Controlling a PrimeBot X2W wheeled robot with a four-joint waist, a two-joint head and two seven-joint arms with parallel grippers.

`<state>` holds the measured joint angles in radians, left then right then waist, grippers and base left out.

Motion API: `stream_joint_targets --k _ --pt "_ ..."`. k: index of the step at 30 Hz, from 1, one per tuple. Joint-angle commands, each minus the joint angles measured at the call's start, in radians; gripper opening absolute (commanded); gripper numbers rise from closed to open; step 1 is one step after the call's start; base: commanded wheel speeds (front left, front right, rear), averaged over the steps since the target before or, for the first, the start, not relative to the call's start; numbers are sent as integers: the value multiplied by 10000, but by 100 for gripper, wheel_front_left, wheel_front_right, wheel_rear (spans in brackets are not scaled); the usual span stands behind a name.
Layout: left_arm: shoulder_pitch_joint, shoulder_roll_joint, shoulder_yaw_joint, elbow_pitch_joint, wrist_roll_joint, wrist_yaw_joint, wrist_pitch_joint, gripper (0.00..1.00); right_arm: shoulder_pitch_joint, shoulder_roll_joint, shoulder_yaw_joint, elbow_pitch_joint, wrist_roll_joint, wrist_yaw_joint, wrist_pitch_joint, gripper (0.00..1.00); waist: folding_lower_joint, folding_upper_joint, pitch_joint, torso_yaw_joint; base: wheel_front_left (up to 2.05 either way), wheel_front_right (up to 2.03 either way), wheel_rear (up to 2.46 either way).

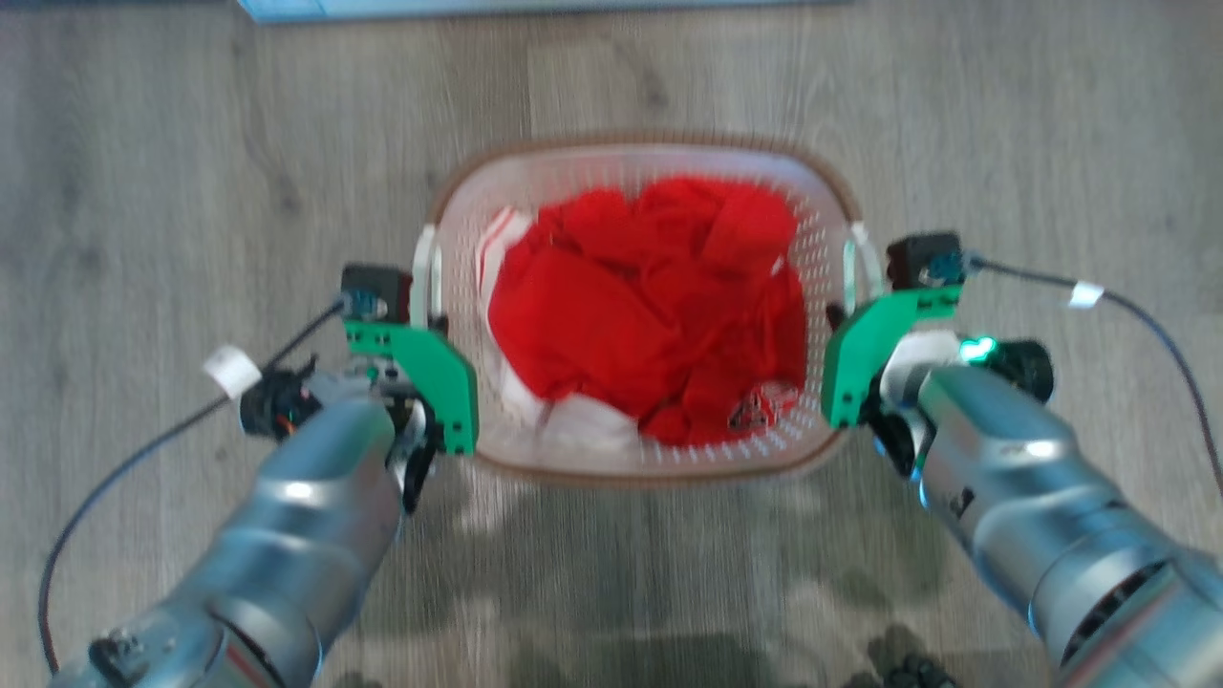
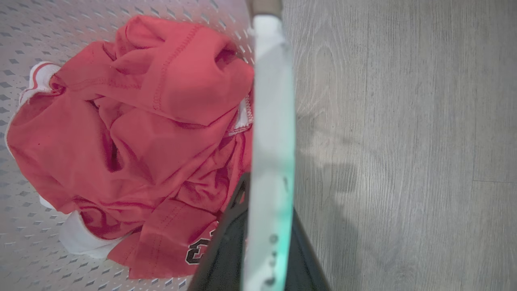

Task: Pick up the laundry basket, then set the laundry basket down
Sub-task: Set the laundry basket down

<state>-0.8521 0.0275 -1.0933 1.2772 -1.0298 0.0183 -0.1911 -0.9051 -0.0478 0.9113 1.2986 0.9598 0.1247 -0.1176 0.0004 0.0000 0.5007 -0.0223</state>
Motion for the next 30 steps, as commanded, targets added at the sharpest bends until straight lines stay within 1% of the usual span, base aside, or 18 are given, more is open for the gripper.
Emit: stream_joint_targets --k 1,8,20,30 --pt "-453 355 174 46 102 121 -189 0 -11 -62 3 -81 -195 60 -185 0 -4 0 565 23 0 0 0" --pt "-1184 336 172 74 177 92 -338 0 -541 -165 -890 -80 -1035 60 -268 0 -4 0 1510 161 0 0 0" --pt "-2041 364 89 111 319 113 -427 0 -1207 -142 -2395 -79 -2509 60 -312 0 -4 0 2961 350 0 0 0" --pt "-2342 292 29 120 342 134 -495 0 -1396 -89 -3398 -79 -3591 60 -350 0 -4 0 3609 436 0 0 0"
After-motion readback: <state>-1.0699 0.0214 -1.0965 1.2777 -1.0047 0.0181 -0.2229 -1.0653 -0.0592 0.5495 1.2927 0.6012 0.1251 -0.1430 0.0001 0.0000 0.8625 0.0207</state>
